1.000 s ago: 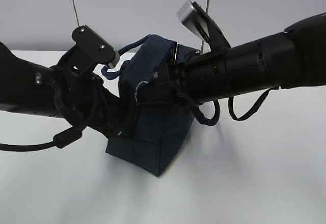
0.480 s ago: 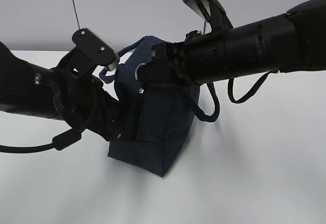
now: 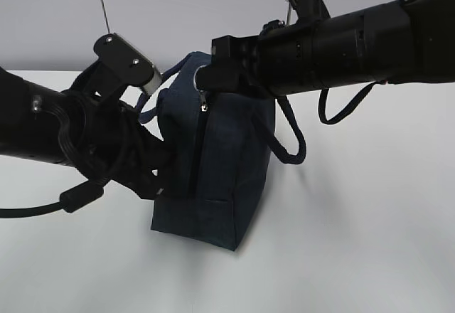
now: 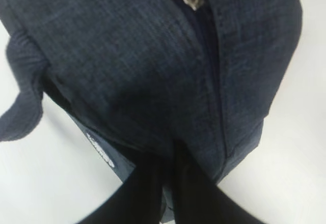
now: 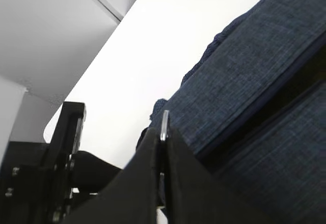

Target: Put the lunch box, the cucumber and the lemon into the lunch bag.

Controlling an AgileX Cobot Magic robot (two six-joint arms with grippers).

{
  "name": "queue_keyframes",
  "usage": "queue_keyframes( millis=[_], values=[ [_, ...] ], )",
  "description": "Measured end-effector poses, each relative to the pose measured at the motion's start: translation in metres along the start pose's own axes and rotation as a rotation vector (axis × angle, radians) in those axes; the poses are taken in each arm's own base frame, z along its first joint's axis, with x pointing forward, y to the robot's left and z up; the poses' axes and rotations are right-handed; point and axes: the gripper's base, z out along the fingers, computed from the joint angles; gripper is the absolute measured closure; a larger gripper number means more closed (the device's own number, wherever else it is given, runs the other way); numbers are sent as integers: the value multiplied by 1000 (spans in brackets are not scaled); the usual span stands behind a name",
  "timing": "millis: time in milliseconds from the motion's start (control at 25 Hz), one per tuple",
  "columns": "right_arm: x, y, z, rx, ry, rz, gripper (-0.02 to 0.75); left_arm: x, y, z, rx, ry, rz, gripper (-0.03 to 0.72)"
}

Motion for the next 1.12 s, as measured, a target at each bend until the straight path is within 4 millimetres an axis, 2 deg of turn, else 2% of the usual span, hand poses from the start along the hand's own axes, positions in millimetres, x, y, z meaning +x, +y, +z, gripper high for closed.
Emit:
queue_keyframes(
  millis=[800,1120],
  values=[
    [-7,-5,-1,66,-52,2,738,2,-9,-14,83,44,0,694],
    [-10,-8,-1,101,-76,-24,738,20,-13,-20,84,67,-23,694]
  ],
)
